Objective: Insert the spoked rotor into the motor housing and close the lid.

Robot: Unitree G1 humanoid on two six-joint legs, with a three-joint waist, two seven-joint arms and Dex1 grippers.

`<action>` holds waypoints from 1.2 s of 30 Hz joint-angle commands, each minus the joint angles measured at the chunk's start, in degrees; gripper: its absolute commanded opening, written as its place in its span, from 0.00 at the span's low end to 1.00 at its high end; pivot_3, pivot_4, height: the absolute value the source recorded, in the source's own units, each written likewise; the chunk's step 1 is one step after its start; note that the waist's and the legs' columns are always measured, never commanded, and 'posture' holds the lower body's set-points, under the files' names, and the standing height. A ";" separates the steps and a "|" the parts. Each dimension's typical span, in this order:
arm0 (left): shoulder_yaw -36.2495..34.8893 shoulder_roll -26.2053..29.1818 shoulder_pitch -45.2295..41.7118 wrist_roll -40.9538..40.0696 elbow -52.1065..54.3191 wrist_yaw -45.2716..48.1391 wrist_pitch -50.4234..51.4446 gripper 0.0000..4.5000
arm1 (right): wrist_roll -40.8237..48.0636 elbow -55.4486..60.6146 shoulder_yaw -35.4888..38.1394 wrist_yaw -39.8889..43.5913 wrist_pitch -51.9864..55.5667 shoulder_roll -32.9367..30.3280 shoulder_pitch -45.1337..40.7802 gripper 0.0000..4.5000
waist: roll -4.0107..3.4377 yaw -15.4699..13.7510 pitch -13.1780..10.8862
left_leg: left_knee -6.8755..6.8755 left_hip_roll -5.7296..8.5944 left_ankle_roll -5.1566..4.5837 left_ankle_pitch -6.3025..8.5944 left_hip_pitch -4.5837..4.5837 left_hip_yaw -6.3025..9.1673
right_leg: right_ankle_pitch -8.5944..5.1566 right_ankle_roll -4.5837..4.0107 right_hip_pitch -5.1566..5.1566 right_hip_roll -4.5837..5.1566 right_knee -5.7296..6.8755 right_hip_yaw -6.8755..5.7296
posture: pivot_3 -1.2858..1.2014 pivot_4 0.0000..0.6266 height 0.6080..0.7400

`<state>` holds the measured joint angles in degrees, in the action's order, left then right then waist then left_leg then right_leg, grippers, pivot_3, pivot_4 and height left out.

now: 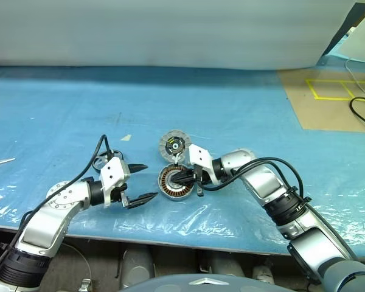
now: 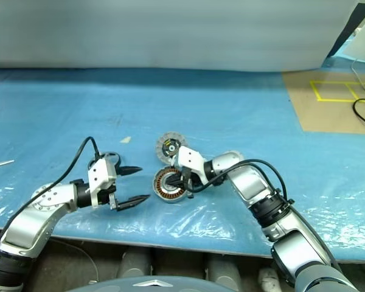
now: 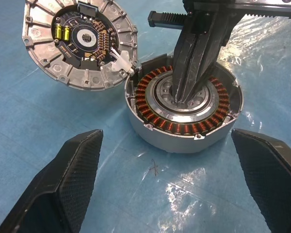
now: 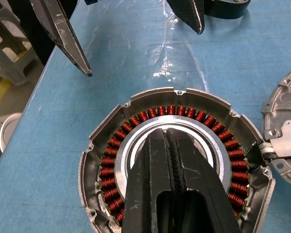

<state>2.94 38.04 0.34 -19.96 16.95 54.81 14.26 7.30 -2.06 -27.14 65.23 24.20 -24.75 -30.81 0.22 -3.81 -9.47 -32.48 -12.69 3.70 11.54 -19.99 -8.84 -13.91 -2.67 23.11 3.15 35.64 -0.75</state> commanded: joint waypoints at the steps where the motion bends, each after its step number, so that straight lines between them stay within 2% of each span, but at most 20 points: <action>1: -0.30 0.32 0.08 -0.27 1.93 0.13 -0.21 1.00 | -1.20 -0.60 -1.78 1.72 1.96 -2.14 1.65 0.00 | 0.00 -0.01 0.00 | 0.00 0.00 0.00 0.00 0.00 0.00 | 0.00 0.00 0.00 0.00 0.00 0.00 | 0.52 0.24 1.00; 5: -0.21 0.30 -0.12 -0.08 1.48 0.20 -0.45 1.00 | -2.00 -0.55 -1.91 2.37 0.59 -2.92 1.63 0.00 | 0.00 -0.10 0.00 | 0.00 0.01 0.00 0.00 -0.02 0.00 | 0.00 0.00 -0.01 0.01 -0.02 0.00 | 0.52 0.24 1.00; 11: -0.21 0.06 -0.30 -0.15 1.31 0.13 -0.59 1.00 | 6.14 1.52 4.70 1.76 5.96 0.79 -0.13 0.00 | -0.01 -0.04 0.00 | -0.01 0.00 0.00 0.00 -0.05 0.00 | 0.00 0.00 0.03 0.01 0.00 0.00 | 0.52 0.24 1.00; 17: -0.47 0.26 0.72 -0.38 2.15 0.02 -0.41 1.00 | 10.51 4.85 8.78 0.70 10.76 2.14 -1.68 0.00 | -0.01 -0.04 0.00 | 0.04 0.00 0.00 0.00 -0.14 0.00 | 0.00 0.00 0.14 0.00 -0.02 -0.01 | 0.52 0.24 1.00; 22: -0.58 0.44 1.29 -0.51 2.60 0.02 -0.23 1.00 | 7.81 6.58 4.68 1.48 9.48 -0.07 0.88 0.00 | -0.01 -0.05 0.00 | 0.08 0.00 0.00 0.00 -0.14 0.00 | 0.00 0.00 0.14 -0.01 -0.04 -0.02 | 0.52 0.24 1.00; 29: -0.32 0.28 1.01 -0.42 2.54 -0.10 -0.09 1.00 | 1.15 -0.28 -0.45 -0.79 3.75 -0.13 2.42 0.00 | -0.01 0.14 0.00 | 0.06 0.00 0.01 0.00 -0.06 -0.04 | 0.00 0.00 0.09 0.00 -0.07 0.02 | 0.52 0.24 1.00; 36: -0.29 0.21 1.18 -0.27 2.43 -0.33 -0.20 1.00 | 5.36 1.37 1.47 1.97 7.94 -1.03 2.49 0.00 | -0.01 0.19 0.00 | 0.06 0.00 0.00 0.00 -0.02 -0.05 | 0.00 0.00 0.05 0.00 -0.06 0.02 | 0.52 0.24 1.00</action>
<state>2.94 38.13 1.32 -20.01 17.62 54.52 14.28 11.68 -0.75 -25.51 66.09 29.32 -24.72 -29.06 0.21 -3.62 -9.47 -32.42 -12.69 3.71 11.54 -20.02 -8.88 -13.91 -2.67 23.16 3.15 35.57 -0.74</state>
